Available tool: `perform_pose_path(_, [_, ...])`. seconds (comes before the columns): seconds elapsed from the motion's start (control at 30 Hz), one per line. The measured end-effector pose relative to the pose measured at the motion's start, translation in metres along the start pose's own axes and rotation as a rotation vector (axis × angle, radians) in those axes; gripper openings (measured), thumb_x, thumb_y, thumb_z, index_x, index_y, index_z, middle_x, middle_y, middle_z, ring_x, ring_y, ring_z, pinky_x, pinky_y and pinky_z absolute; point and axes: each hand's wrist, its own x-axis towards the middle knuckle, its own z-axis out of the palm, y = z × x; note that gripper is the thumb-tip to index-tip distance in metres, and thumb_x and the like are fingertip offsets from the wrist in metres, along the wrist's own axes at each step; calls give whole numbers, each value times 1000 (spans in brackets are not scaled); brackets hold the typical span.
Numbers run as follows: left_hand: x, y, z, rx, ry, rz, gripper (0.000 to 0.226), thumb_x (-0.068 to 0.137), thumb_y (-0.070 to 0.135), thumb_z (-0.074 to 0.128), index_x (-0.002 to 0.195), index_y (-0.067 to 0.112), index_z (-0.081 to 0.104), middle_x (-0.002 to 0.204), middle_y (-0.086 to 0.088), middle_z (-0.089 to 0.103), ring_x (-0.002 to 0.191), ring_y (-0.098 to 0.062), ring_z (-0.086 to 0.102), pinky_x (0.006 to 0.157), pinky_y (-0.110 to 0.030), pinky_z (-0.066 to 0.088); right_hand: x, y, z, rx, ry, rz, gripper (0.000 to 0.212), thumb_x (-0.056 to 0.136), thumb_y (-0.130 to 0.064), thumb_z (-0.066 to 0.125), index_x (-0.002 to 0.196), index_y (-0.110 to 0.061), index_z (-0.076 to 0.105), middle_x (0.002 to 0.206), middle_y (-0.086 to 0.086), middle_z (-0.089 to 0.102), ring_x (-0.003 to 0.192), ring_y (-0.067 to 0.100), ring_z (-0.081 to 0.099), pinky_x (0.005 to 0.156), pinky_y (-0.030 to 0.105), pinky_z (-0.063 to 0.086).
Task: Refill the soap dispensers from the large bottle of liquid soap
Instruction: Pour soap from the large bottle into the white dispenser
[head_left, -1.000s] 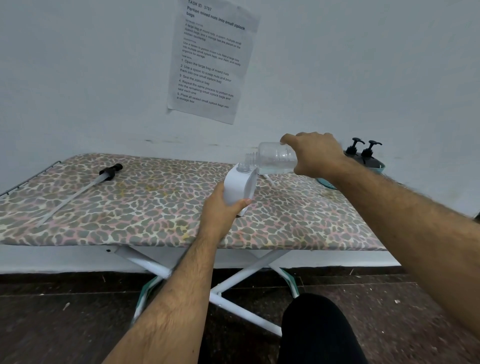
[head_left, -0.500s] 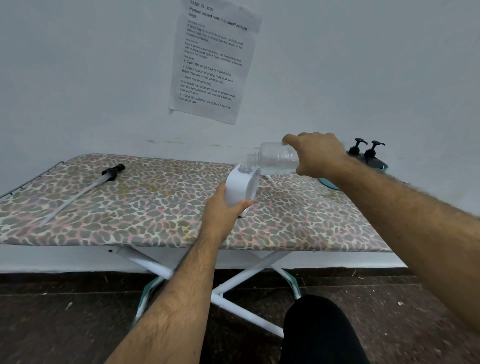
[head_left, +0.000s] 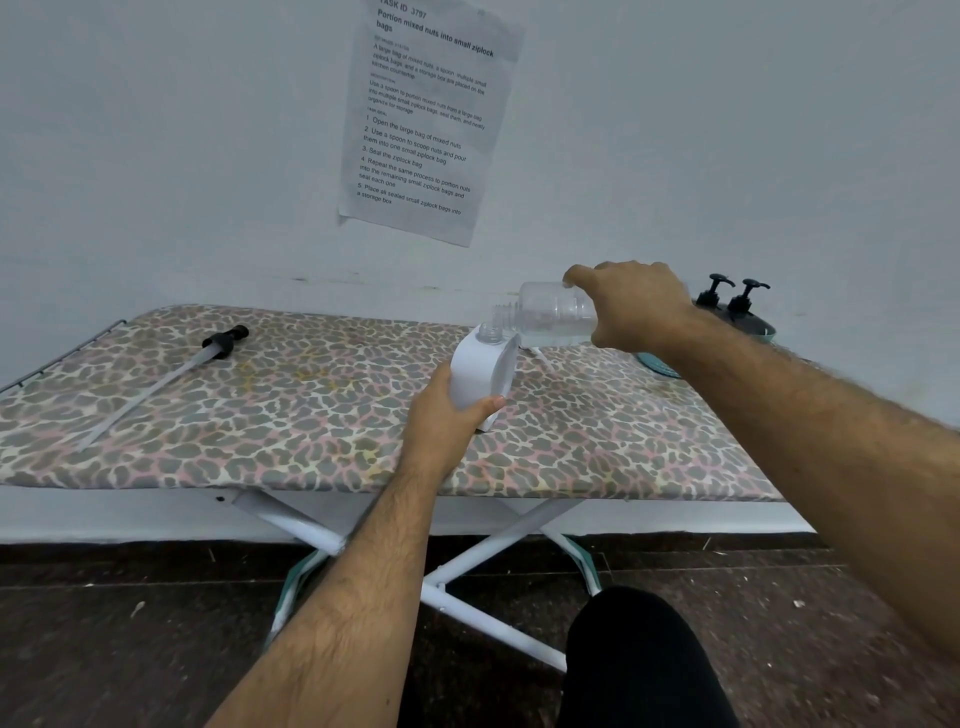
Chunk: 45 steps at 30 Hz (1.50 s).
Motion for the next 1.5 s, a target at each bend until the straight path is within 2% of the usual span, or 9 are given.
perform_pose_path(0.17, [0, 0, 0, -4, -2, 11, 66, 81, 33, 79, 138, 21, 49, 121, 5, 59, 99, -10, 61, 62, -16, 52, 0, -1, 1, -2, -4, 7, 66, 84, -13, 66, 142, -31, 39, 110, 1, 61, 82, 23, 50, 74, 36, 34])
perform_pose_path(0.27, [1, 0, 0, 2, -2, 19, 66, 81, 34, 79, 138, 21, 49, 121, 5, 59, 97, -9, 60, 59, -13, 49, 1, -1, 0, -5, -5, 10, 66, 84, -12, 65, 142, -31, 39, 110, 2, 61, 82, 23, 50, 75, 36, 34])
perform_pose_path(0.53, [1, -1, 1, 3, -1, 18, 66, 80, 35, 79, 137, 22, 49, 121, 6, 59, 101, -14, 61, 72, -29, 59, 1, -2, 1, 1, -13, 9, 65, 85, -12, 66, 141, -31, 40, 113, 2, 61, 82, 23, 50, 73, 36, 35])
perform_pose_path(0.7, [0, -1, 0, -4, 0, 21, 63, 81, 34, 79, 135, 22, 50, 117, 8, 59, 94, -6, 59, 64, -21, 54, 2, -2, 1, -9, -9, 7, 66, 84, -12, 67, 141, -31, 40, 111, 2, 61, 82, 23, 49, 73, 36, 35])
perform_pose_path(0.87, [1, -1, 0, 9, -1, 22, 62, 81, 35, 78, 135, 22, 50, 117, 8, 59, 95, -7, 59, 62, -17, 51, 3, -2, 0, -24, -1, 2, 65, 85, -12, 67, 141, -31, 40, 112, 2, 62, 82, 22, 49, 72, 35, 35])
perform_pose_path(1.1, [2, -3, 1, 7, -1, 11, 62, 80, 35, 79, 133, 22, 50, 117, 6, 59, 100, -14, 62, 73, -32, 60, 3, -1, -1, -22, -8, 0, 66, 84, -14, 69, 141, -30, 40, 113, 2, 62, 82, 22, 49, 73, 36, 36])
perform_pose_path(1.23, [2, -3, 1, 10, -3, 3, 64, 79, 37, 80, 134, 23, 50, 118, 5, 60, 100, -15, 63, 74, -36, 61, 3, -1, -2, -25, -6, -6, 66, 84, -13, 69, 141, -31, 40, 115, 2, 62, 89, 24, 56, 73, 36, 36])
perform_pose_path(1.37, [2, -3, 1, 12, 0, 1, 64, 79, 38, 80, 133, 23, 50, 118, 5, 61, 99, -15, 63, 72, -35, 61, 3, -1, -3, -21, 3, -8, 67, 84, -13, 69, 142, -30, 40, 116, 3, 62, 95, 25, 60, 74, 36, 36])
perform_pose_path(1.5, [2, -2, 0, 18, 2, 9, 63, 80, 35, 79, 134, 22, 50, 116, 7, 59, 99, -14, 62, 68, -27, 57, 1, -1, -3, -19, 6, -8, 65, 84, -14, 68, 142, -30, 40, 116, 3, 62, 93, 25, 58, 73, 36, 35])
